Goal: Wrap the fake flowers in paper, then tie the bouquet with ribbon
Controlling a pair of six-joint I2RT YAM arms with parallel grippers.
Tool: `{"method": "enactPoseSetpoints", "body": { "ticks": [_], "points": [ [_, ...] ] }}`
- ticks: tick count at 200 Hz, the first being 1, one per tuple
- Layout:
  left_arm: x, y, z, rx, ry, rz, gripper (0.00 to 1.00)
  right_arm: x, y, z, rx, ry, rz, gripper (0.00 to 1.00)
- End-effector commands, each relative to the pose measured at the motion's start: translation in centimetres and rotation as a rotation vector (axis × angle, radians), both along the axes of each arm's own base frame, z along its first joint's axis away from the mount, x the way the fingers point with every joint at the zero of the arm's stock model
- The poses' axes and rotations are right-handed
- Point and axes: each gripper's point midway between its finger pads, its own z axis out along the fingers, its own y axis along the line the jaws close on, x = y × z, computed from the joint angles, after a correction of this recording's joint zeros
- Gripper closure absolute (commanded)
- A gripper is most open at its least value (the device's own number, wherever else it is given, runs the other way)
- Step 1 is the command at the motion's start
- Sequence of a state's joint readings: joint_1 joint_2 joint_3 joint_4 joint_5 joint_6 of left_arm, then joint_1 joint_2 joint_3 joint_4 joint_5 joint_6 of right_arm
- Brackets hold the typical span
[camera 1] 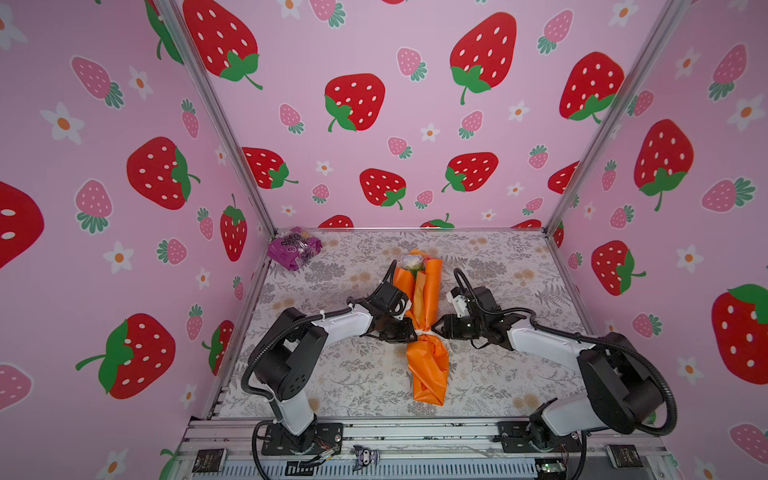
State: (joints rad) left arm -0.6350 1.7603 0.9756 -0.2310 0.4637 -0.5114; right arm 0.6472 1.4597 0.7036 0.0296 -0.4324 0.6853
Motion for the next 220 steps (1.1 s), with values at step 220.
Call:
{"method": "enactPoseSetpoints", "body": {
  "ticks": [220],
  "points": [
    [2.9, -1.7, -0.2, -0.01, -0.071, -0.046, 0.81, 5.9, 4.8, 0.8, 0.134, -0.025, -0.049, 0.79]
  ]
}}
